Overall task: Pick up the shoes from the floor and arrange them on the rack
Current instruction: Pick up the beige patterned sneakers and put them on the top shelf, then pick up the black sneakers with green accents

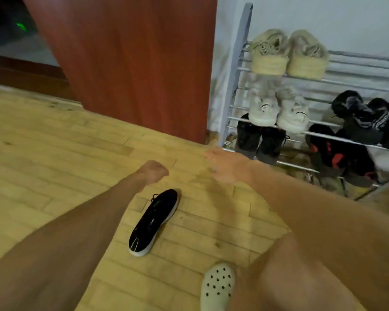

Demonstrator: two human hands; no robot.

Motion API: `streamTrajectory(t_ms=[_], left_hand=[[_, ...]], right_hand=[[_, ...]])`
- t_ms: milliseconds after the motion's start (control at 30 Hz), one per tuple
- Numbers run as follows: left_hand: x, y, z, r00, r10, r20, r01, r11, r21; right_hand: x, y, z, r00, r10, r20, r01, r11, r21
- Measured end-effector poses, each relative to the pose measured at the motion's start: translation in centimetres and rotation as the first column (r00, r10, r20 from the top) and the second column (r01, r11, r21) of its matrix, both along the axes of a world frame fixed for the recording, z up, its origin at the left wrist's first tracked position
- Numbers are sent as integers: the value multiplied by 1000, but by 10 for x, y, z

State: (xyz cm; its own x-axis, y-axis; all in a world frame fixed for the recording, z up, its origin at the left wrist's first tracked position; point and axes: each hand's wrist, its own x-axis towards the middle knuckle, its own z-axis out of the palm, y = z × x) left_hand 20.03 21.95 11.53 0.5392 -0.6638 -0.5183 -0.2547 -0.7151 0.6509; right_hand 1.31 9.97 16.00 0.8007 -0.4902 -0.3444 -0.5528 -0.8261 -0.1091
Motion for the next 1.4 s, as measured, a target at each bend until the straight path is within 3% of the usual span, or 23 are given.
streamTrajectory(t_ms=[100,200,467,700,800,933,1033,1100,1233,1333,1400], left_hand=[[19,44,-57,999,-15,-34,18,994,111],[30,80,-110,995,19,-95,-6,990,141],[10,110,-196,993,111,36,-115,882,457],[-8,114,-233,944,215,251,-311,836,452],[-19,124,-240,912,398,95,-401,824,399],[-38,125,-249,874,484,-45,-438,824,359],[-50,119,-237,705,651,-282,-557,754,349],[-54,114,-221,603,668,-435,-580,742,336],[-53,93,-177,615,588,-526,-562,794,232],[-65,76,-131,703,497,-508,-507,852,133],[-80,66,-99,763,387,-518,-429,902,43]], right_hand=[[21,24,-44,985,31,-169,-10,992,122],[36,42,-77,977,44,-211,-6,984,178],[23,50,-139,964,30,-265,59,945,320],[-10,35,-156,923,-8,-384,117,958,262],[-12,43,-159,926,25,-376,96,949,299],[-23,53,-156,919,82,-385,63,935,350],[-35,54,-146,905,103,-413,54,935,351],[-41,50,-134,893,118,-433,37,942,334],[-54,31,-89,888,88,-451,30,968,249],[-70,18,-50,917,6,-399,70,982,177],[-86,12,-26,946,-52,-319,123,970,208]])
